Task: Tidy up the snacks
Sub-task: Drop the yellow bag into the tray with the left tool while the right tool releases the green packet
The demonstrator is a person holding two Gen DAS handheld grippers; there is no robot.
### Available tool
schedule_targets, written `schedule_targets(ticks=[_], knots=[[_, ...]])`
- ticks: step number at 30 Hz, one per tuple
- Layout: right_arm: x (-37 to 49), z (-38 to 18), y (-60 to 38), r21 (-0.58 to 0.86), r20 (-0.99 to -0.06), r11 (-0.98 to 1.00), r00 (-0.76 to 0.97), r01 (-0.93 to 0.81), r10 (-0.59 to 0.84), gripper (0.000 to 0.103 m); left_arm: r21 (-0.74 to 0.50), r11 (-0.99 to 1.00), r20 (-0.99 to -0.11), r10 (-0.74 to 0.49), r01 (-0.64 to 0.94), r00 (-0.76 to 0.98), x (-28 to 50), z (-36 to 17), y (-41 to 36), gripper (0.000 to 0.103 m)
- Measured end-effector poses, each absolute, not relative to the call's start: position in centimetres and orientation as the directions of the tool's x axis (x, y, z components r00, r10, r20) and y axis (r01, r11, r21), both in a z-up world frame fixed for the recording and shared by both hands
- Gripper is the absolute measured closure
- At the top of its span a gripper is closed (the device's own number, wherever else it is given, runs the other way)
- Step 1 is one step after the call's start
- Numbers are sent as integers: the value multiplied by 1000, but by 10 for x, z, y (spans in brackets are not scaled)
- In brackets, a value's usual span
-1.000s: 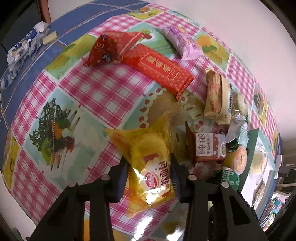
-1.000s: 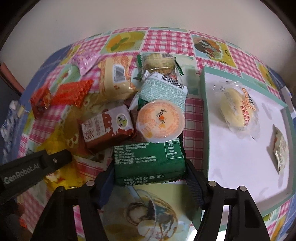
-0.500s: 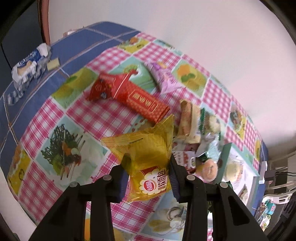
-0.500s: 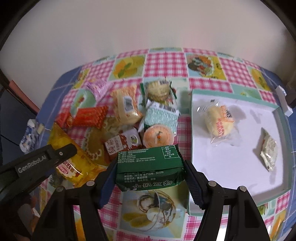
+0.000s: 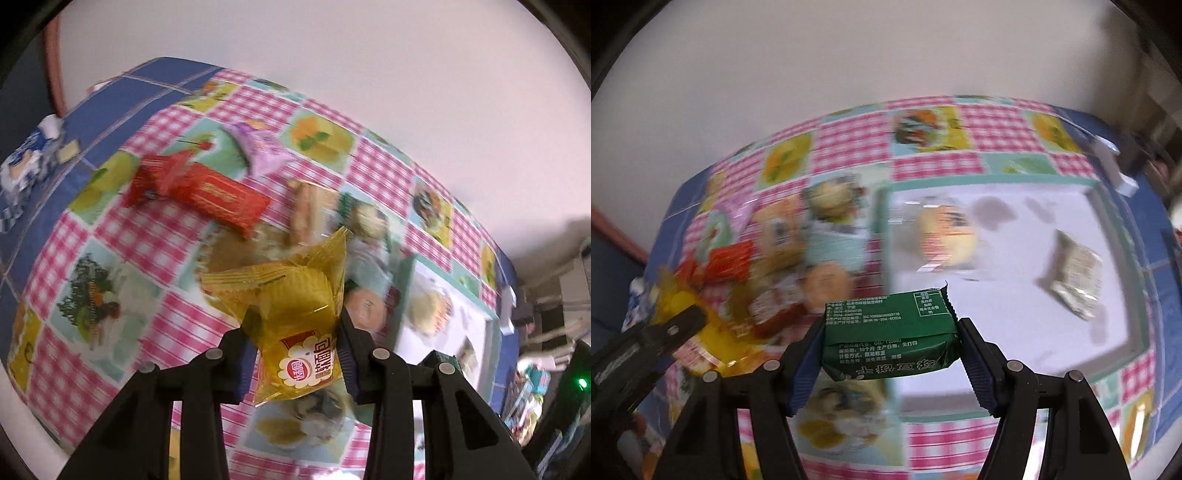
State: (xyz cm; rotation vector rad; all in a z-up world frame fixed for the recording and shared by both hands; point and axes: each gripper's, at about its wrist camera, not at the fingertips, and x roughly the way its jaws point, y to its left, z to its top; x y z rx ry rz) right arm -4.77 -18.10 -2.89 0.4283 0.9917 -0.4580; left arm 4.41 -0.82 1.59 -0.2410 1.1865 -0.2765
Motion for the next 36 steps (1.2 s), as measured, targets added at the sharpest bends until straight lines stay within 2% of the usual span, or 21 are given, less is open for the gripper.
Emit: schedule_targets(ticks=[12,19,28,30,32,36], knots=[[-125,-40,-282,150,-882,594,378,790,-280,31,-309,887,-867,-411,343,283,-4,17,-105,62],[-154,-45,-310,166,-887,510,354,844,-296,31,-285,838,-863,-436,466,256,-27,10,-153,62],[-160,-49,-317,179,-892,497,353,849,-282,31,-270,813,-857,-447,515,256,-33,2,-173,62],[-158,-50,-315,178,-893,505,354,845,-277,31,-274,811,-856,-450,517,253,-33,2,-173,58],[-156,-50,-314,177,-894,510,354,842,-275,31,-286,809,-851,-461,513,252,-33,5,-172,42],[-153,-50,-312,175,-894,519,356,836,-271,31,-267,820,-849,-449,507,279,-32,11,-170,39]])
